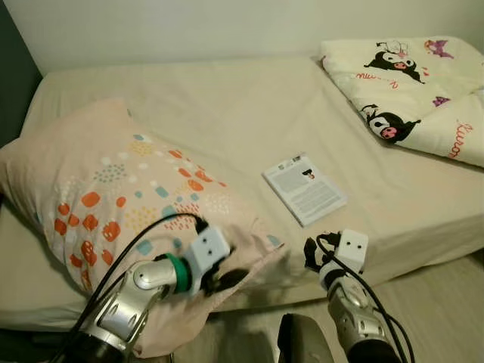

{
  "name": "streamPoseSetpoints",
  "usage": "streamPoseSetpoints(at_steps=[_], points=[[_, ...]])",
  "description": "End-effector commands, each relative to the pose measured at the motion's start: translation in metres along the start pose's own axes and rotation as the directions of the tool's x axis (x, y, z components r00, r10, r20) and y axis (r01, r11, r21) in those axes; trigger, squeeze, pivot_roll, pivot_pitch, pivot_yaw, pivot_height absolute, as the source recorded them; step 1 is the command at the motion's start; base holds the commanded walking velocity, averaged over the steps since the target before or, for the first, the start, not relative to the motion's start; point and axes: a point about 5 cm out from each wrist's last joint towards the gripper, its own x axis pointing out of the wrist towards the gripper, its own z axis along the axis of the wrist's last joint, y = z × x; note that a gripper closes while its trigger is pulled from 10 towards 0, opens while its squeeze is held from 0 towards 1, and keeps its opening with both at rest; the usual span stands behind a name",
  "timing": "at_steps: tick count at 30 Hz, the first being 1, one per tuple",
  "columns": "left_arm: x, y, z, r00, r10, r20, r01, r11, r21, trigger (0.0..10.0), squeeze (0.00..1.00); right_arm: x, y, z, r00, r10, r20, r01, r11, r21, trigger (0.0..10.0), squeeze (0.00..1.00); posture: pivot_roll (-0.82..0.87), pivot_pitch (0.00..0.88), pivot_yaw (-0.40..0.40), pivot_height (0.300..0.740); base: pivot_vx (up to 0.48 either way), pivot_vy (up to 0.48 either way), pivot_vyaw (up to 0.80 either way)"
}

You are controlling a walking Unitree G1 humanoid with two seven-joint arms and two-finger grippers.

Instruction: Clean up the room

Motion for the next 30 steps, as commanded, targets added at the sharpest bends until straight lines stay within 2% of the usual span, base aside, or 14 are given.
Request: streamPoseSetpoints(at_steps=[1,7,14,15,16,18,21,22,23,24,25,28,29,30], points=[[0.002,-0.006,-0.01,0.998,-0.041,-0.043,0.04,0.999,-0.016,0.0,0.0,-0.001,-0.002,-0.008,0.999,-0.009,-0.036,0.009,1.0,0.0,10.0,0.0,0.16,0.036,-0.026,0.57,0.0,0.0,0.0],[0.0,-0.012,-0.026,0.982,-0.14,-0.124,0.126,0.986,-0.112,0.0,0.0,0.0,0.0,-0.008,0.999,-0.002,-0.041,0.002,1.0,-0.002,10.0,0.0,0.16,0.036,-0.026,0.57,0.0,0.0,0.0],[-0.008,-0.002,-0.059,0.935,-0.098,-0.341,0.08,0.995,-0.067,0.0,0.0,0.001,0.004,-0.009,0.999,0.008,-0.046,-0.009,1.0,-0.004,10.0,0.0,0.16,0.039,-0.029,0.57,0.0,0.0,0.0],[-0.012,0.01,-0.071,0.902,0.011,-0.432,0.0,1.0,0.025,0.0,0.0,0.002,0.006,-0.008,0.999,0.012,-0.044,-0.012,1.0,-0.002,10.0,0.0,0.16,0.039,-0.029,0.57,0.0,0.0,0.0],[-0.012,0.01,-0.071,0.902,0.011,-0.432,0.0,1.0,0.025,0.0,0.0,0.002,0.006,-0.008,0.999,0.012,-0.044,-0.012,1.0,-0.002,10.0,0.0,0.16,0.039,-0.029,0.57,0.0,0.0,0.0],[-0.017,0.028,-0.078,0.867,0.203,-0.456,-0.162,0.979,0.127,0.0,0.0,0.002,0.008,-0.007,0.999,0.015,-0.041,-0.015,1.0,0.0,10.0,0.0,0.16,0.023,-0.031,0.57,0.0,0.0,0.0],[-0.02,0.036,-0.081,0.844,0.287,-0.453,-0.238,0.957,0.164,0.0,0.0,0.003,0.008,-0.007,0.999,0.017,-0.04,-0.017,1.0,0.0,10.0,0.0,0.16,0.023,-0.031,0.57,0.0,0.0,0.0],[-0.024,0.045,-0.082,0.806,0.388,-0.447,-0.317,0.921,0.227,0.0,0.0,0.003,0.01,-0.006,0.999,0.019,-0.036,-0.019,1.0,0.002,10.0,0.0,0.16,0.026,-0.036,0.57,0.0,0.0,0.0],[-0.024,0.045,-0.082,0.806,0.388,-0.447,-0.317,0.921,0.227,0.0,0.0,0.003,0.01,-0.006,0.999,0.019,-0.036,-0.019,1.0,0.002,10.0,0.0,0.16,0.026,-0.036,0.57,0.0,0.0,0.0],[-0.031,0.054,-0.083,0.766,0.482,-0.425,-0.387,0.874,0.294,0.0,0.0,0.003,0.011,-0.006,0.999,0.023,-0.033,-0.023,1.0,0.002,10.0,0.0,0.16,0.033,-0.039,0.57,0.0,0.0,0.0],[-0.031,0.054,-0.083,0.766,0.482,-0.425,-0.387,0.874,0.294,0.0,0.0,0.003,0.011,-0.006,0.999,0.023,-0.033,-0.023,1.0,0.002,10.0,0.0,0.16,0.033,-0.039,0.57,0.0,0.0,0.0],[-0.069,0.085,-0.09,0.564,0.733,-0.381,-0.559,0.678,0.476,0.0,0.0,0.002,0.016,-0.005,0.999,0.041,-0.025,-0.041,0.999,0.0,10.0,0.0,0.16,0.041,-0.029,0.57,0.0,0.0,0.0],[-0.077,0.09,-0.092,0.524,0.763,-0.379,-0.576,0.645,0.502,0.0,0.0,0.002,0.016,-0.005,0.999,0.043,-0.023,-0.043,0.999,0.0,10.0,0.0,0.16,0.041,-0.029,0.57,0.0,0.0,0.0],[-0.077,0.09,-0.092,0.524,0.763,-0.379,-0.576,0.645,0.502,0.0,0.0,0.002,0.016,-0.005,0.999,0.043,-0.023,-0.043,0.999,0.0,10.0,0.0,0.16,0.041,-0.029,0.57,0.0,0.0,0.0]])
